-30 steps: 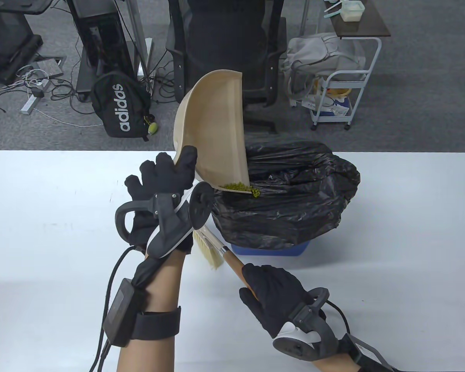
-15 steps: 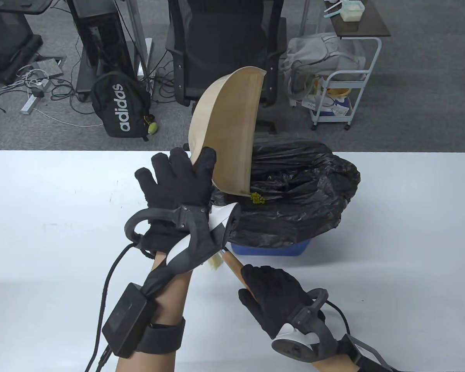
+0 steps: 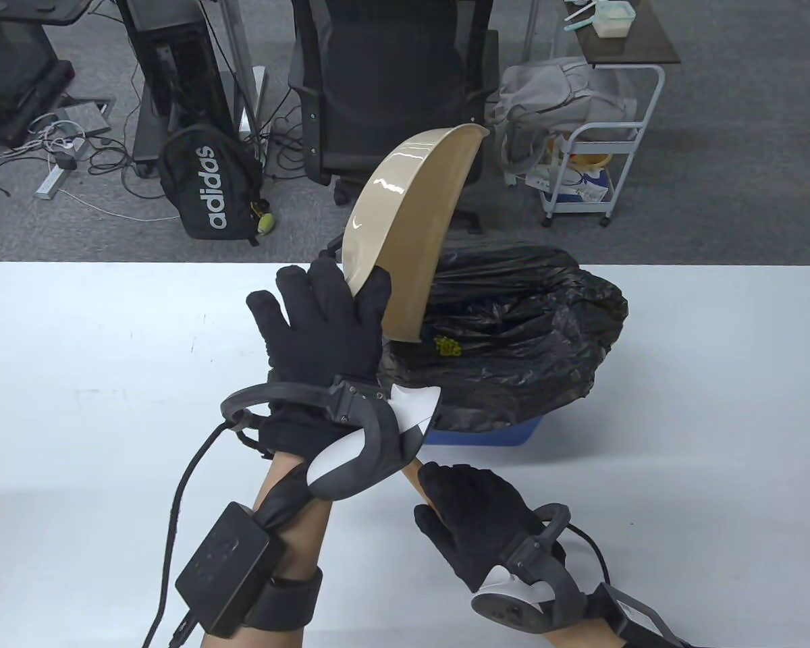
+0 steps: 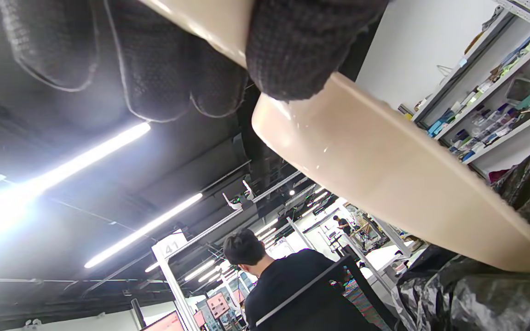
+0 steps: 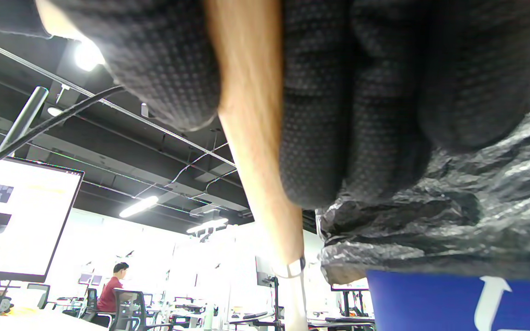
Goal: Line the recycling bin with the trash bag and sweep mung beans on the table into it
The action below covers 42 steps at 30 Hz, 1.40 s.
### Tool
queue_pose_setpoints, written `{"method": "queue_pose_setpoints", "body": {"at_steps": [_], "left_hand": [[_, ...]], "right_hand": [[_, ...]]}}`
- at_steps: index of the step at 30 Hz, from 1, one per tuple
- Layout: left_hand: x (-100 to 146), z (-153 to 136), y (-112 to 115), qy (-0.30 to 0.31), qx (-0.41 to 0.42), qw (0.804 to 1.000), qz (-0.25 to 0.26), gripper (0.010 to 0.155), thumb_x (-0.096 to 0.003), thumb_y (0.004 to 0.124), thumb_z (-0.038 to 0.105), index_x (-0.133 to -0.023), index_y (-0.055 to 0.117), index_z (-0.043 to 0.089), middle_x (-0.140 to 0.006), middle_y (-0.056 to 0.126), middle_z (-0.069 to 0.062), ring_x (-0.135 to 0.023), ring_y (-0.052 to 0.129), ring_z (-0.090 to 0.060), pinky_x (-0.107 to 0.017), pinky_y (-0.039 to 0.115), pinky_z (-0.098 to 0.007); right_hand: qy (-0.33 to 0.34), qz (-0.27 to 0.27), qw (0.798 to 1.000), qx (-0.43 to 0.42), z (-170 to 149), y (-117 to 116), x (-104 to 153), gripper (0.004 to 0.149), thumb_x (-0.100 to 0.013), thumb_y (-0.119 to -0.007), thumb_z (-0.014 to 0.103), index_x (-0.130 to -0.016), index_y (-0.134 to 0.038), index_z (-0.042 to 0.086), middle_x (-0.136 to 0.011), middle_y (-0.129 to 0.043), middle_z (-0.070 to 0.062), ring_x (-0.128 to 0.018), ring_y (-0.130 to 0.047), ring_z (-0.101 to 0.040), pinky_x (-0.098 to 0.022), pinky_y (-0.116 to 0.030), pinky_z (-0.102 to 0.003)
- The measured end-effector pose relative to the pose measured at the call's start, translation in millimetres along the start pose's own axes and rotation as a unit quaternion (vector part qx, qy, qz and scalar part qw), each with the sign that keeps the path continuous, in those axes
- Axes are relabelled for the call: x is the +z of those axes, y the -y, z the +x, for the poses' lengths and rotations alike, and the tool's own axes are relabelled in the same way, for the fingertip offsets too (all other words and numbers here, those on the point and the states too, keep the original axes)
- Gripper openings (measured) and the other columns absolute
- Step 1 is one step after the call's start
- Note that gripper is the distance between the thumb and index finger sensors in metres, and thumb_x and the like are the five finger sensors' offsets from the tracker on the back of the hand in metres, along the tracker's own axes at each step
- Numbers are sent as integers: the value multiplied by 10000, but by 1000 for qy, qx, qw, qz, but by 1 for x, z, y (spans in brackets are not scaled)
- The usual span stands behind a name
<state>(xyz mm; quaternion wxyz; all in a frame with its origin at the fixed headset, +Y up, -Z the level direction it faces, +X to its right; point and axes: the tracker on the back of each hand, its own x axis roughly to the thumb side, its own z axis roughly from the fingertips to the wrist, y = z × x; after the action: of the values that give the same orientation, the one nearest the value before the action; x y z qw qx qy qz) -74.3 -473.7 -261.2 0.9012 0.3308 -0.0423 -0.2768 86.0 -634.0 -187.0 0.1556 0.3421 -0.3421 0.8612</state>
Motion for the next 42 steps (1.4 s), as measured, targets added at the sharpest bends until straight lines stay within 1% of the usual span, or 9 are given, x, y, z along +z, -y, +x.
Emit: {"method": "queue_pose_setpoints", "body": {"at_steps": [10,12,15,17,20,24,34,39,42], "left_hand": [[2,-4,0,-2,-4,1000,3,577,-512,855,206,-1063,722,318,-1041,853,-213,-898,895,-532,-602,735,-766],[3,-7,1,-8,8,1000,-1,576,-513,854,207,-1062,723,319,-1040,853,-212,-898,896,-529,-604,735,-765],[3,-17,5,-39,69,996,-30,577,-510,856,209,-1061,727,320,-1037,860,-211,-898,898,-527,-603,737,-764],[3,-26,10,-59,124,989,-57,571,-509,858,206,-1056,741,319,-1036,864,-209,-904,893,-526,-605,734,-765],[5,-42,20,-96,217,966,-104,570,-508,862,200,-1057,751,307,-1033,869,-217,-908,887,-534,-604,724,-776],[9,-61,30,-131,279,943,-129,568,-508,866,197,-1056,758,299,-1028,875,-220,-904,887,-538,-603,715,-781],[24,-94,51,-187,354,902,-164,565,-507,870,190,-1055,770,284,-1019,881,-235,-893,891,-547,-596,710,-789],[38,-108,66,-209,373,886,-179,565,-507,872,189,-1056,772,278,-1016,883,-238,-889,892,-549,-592,711,-790],[48,-116,76,-222,371,882,-186,565,-506,873,187,-1055,774,272,-1014,884,-242,-885,894,-554,-590,710,-791]], "right_hand": [[7,1,1000,3,3,0,0,556,-487,-839,359,-876,-870,-36,-612,-1053,-246,-517,-1074,-442,-374,-893,-560],[7,1,1000,3,4,0,0,557,-486,-840,359,-877,-870,-37,-611,-1053,-247,-516,-1074,-443,-374,-892,-562],[7,1,1000,3,4,0,0,556,-487,-839,358,-876,-870,-38,-611,-1053,-247,-516,-1074,-443,-373,-893,-561],[7,2,1000,3,4,-1,1,556,-487,-839,358,-876,-870,-38,-612,-1053,-249,-515,-1075,-444,-373,-892,-562],[6,2,1000,3,4,-1,0,558,-487,-839,358,-876,-870,-41,-612,-1053,-249,-516,-1074,-445,-373,-893,-562],[6,3,1000,3,4,-1,1,558,-488,-838,357,-876,-869,-43,-613,-1052,-250,-516,-1074,-444,-374,-892,-562],[5,2,1000,3,3,-2,1,562,-487,-838,360,-872,-870,-48,-609,-1055,-246,-515,-1075,-443,-373,-893,-561],[4,2,1000,3,3,-2,0,561,-488,-837,360,-872,-870,-48,-610,-1054,-247,-515,-1075,-442,-373,-893,-561],[5,2,1000,3,3,-2,1,562,-487,-837,361,-872,-870,-48,-608,-1055,-247,-515,-1075,-441,-373,-893,-560]]}}
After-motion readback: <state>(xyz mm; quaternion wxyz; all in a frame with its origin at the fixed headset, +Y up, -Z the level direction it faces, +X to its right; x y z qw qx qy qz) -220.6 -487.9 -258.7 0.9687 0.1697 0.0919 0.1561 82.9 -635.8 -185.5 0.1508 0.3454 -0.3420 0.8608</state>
